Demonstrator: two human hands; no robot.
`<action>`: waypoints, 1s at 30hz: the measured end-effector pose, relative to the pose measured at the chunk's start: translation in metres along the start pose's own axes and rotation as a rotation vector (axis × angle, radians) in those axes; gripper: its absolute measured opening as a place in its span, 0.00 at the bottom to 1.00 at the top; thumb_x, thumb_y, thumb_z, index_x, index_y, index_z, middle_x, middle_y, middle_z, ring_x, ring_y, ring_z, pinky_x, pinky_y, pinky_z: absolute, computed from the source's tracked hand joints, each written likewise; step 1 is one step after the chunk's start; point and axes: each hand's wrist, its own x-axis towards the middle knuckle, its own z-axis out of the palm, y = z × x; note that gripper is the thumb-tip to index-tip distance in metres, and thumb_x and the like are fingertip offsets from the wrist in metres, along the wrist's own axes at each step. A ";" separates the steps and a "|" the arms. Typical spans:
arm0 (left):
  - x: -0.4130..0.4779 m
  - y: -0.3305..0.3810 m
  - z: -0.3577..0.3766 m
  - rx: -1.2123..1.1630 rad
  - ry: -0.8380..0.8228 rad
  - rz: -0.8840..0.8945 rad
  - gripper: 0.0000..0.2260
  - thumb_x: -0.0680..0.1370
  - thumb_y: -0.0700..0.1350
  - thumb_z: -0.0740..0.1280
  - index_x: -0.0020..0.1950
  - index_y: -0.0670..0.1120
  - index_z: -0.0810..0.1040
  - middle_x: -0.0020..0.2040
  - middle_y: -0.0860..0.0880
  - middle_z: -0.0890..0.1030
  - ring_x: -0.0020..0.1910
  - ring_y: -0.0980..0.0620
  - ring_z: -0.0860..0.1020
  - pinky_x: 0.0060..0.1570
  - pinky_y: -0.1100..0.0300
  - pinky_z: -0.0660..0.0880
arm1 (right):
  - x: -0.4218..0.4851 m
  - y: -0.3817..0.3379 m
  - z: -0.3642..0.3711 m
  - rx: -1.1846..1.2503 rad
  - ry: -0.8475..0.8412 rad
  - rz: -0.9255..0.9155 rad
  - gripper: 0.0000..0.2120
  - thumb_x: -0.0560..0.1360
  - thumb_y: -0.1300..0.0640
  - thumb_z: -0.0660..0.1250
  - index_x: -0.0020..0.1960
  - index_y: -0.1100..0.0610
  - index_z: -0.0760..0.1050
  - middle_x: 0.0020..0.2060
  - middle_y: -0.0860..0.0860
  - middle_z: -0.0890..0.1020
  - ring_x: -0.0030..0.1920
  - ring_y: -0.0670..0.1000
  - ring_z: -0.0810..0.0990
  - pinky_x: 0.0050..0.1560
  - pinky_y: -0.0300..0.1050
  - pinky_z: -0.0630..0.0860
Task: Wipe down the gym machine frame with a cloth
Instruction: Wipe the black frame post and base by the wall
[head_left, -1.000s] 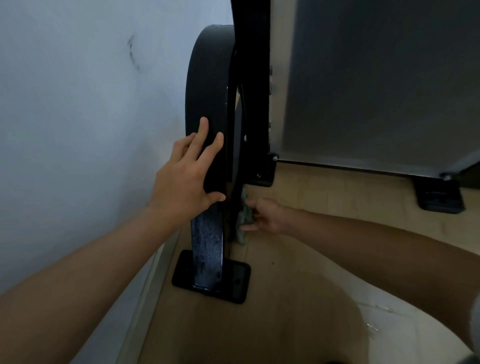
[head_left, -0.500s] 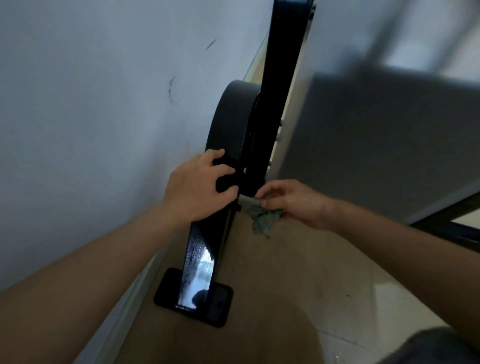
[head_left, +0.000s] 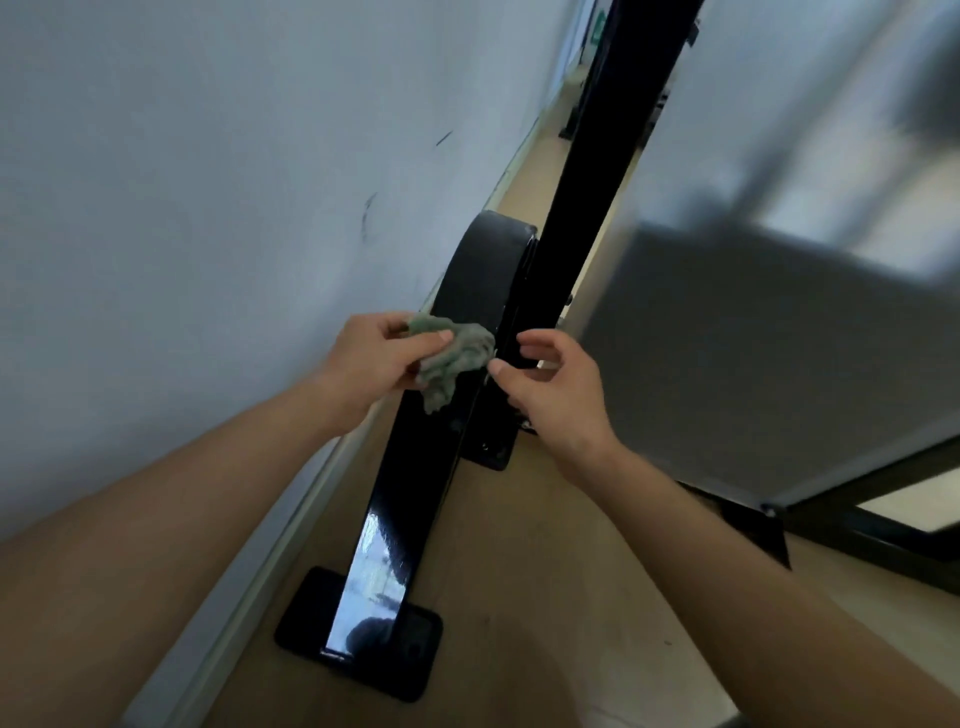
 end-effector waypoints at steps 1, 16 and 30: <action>0.004 0.001 -0.005 -0.005 0.134 0.052 0.03 0.77 0.40 0.74 0.50 0.42 0.84 0.41 0.47 0.87 0.43 0.45 0.85 0.37 0.56 0.83 | 0.002 0.001 0.003 -0.014 0.055 0.007 0.22 0.72 0.52 0.78 0.63 0.51 0.75 0.56 0.46 0.78 0.52 0.50 0.82 0.53 0.57 0.83; 0.036 -0.001 -0.010 0.122 0.148 -0.008 0.10 0.81 0.37 0.67 0.59 0.48 0.81 0.51 0.42 0.79 0.45 0.49 0.77 0.44 0.61 0.79 | 0.015 0.026 0.017 -0.696 -0.212 -0.415 0.39 0.74 0.57 0.76 0.79 0.43 0.61 0.80 0.37 0.44 0.58 0.23 0.49 0.53 0.23 0.61; 0.016 0.009 -0.025 0.013 0.086 -0.384 0.24 0.80 0.61 0.58 0.56 0.44 0.83 0.55 0.43 0.81 0.54 0.42 0.81 0.58 0.50 0.80 | 0.017 0.032 0.019 -0.633 -0.176 -0.428 0.42 0.73 0.61 0.76 0.79 0.44 0.59 0.80 0.39 0.43 0.76 0.53 0.63 0.61 0.45 0.78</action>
